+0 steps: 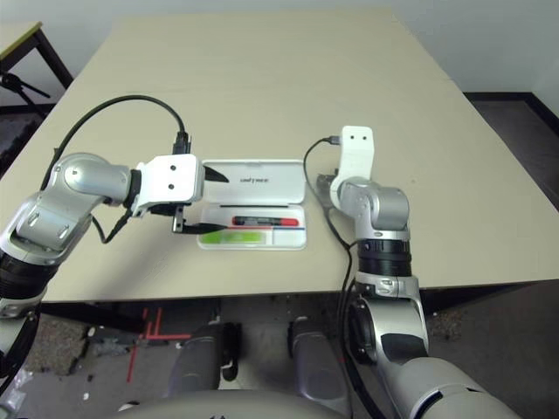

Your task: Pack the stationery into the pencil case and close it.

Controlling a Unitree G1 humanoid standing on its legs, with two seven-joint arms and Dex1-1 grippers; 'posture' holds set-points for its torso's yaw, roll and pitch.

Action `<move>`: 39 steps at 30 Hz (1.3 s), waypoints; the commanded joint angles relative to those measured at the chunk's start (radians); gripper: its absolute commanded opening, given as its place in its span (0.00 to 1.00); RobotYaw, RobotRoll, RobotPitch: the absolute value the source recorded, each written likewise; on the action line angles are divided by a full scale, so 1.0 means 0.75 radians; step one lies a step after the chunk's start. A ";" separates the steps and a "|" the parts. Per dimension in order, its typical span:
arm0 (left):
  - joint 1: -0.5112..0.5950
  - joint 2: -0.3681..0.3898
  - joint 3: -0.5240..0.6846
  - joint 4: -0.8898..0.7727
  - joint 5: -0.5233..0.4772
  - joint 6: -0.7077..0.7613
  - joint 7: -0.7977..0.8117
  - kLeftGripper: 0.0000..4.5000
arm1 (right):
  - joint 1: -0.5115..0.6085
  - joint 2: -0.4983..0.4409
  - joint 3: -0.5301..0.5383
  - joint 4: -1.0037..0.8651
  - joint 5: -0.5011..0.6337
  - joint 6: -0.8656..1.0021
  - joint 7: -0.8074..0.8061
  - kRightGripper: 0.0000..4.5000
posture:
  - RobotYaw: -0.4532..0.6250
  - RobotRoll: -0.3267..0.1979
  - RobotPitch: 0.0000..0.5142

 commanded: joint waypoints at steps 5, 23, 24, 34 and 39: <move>-0.006 0.000 -0.014 -0.010 0.016 0.003 0.007 1.00 | 0.058 -0.024 -0.027 -0.041 -0.007 0.070 -0.003 0.07 | 0.44 0.62 0.19; -0.013 0.001 -0.018 0.009 0.022 -0.010 -0.004 1.00 | 0.314 -0.884 0.403 -0.296 0.151 -0.335 1.040 0.07 | 0.43 0.62 0.20; -0.015 -0.001 -0.019 0.013 0.023 -0.012 -0.004 1.00 | 0.328 -0.931 0.416 -0.300 0.151 -0.431 1.130 0.07 | 0.43 0.62 0.20; -0.001 0.008 -0.017 0.003 0.030 -0.009 -0.003 1.00 | 0.392 -1.105 0.407 -0.311 0.260 -0.896 1.719 0.07 | 0.43 0.62 0.20; 0.008 0.015 -0.013 -0.008 0.029 0.000 0.000 1.00 | 0.361 -1.099 0.451 -0.346 0.303 -0.911 1.872 0.07 | 0.44 0.62 0.22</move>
